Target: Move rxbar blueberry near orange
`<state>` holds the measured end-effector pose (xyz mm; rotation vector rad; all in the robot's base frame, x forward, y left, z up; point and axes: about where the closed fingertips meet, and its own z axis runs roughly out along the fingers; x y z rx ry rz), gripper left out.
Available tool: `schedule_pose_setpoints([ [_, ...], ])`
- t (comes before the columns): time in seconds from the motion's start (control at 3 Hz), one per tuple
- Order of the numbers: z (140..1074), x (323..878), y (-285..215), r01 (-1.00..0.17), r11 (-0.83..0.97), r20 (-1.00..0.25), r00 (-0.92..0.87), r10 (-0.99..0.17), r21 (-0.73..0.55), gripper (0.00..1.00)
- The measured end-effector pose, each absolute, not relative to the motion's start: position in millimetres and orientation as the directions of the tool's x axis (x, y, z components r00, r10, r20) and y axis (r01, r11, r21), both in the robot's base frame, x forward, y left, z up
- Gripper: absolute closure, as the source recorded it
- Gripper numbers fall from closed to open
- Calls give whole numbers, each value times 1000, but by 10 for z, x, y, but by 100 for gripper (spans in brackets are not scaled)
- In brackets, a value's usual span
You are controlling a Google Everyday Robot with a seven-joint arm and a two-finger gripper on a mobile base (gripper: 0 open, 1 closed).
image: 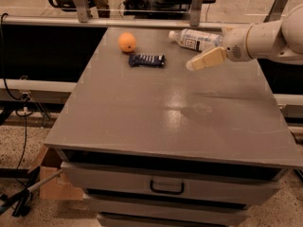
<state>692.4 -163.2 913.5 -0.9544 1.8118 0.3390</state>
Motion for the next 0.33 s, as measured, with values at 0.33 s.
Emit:
schedule_pose_setpoints([
  [0.33, 9136, 6939, -1566, -745, 639, -875, -166, -454, -190, 0],
])
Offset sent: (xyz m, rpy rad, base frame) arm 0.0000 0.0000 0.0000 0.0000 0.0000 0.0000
